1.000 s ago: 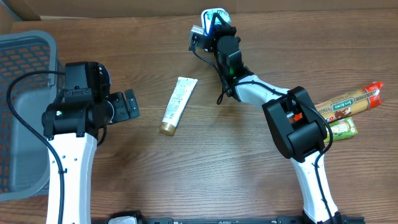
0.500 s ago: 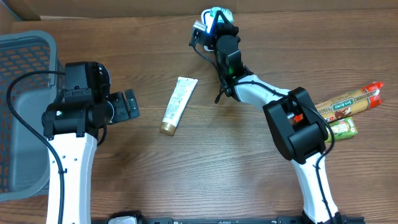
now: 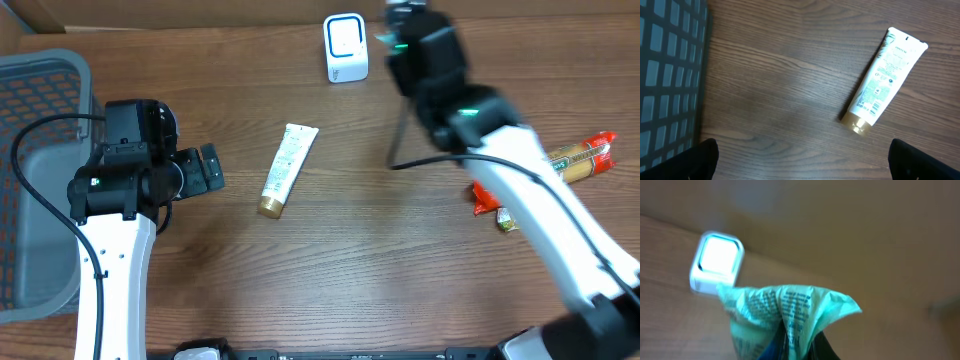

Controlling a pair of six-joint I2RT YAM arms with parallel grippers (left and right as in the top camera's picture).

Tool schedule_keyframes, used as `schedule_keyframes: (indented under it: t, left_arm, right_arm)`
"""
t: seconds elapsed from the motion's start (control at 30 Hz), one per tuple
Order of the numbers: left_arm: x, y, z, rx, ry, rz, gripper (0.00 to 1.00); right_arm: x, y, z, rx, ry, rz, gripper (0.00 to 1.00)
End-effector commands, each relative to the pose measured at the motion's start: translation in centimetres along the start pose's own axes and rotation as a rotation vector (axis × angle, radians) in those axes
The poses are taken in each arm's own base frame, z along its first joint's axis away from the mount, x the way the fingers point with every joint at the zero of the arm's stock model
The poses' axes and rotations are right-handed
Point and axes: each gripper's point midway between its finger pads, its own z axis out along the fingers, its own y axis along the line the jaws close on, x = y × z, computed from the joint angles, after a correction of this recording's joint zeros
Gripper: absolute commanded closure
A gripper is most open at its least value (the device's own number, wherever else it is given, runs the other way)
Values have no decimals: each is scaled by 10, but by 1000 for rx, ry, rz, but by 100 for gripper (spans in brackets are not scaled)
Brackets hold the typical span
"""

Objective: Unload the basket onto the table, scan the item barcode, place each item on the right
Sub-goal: 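Carry the teal packet right and drop it by the other items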

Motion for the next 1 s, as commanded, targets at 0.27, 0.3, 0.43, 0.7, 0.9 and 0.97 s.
schedule_keyframes:
  t: [0.27,0.3,0.43,0.7,0.9,0.97]
  left_arm:
    - [0,1,-2,3,-5,13,1]
    - [0,1,-2,3,-5,13,0]
    - [0,1,-2,3,-5,13,0]
    - [0,1,-2,3,-5,13,1]
    - [0,1,-2,3,-5,13,0]
    - [0,1,-2,2,-5,13,0]
  right_arm:
    - [150,-91,38,-76,503,539,96]
    - [162,-93,44,-106,533,549,96]
    - [201,-96,68,-180,633,614,96]
    - [251,-99,95,-157,763,657,96]
    - [250,-99,88,-160,782,666,61]
    - [244,-99,85,-170,780,669,61]
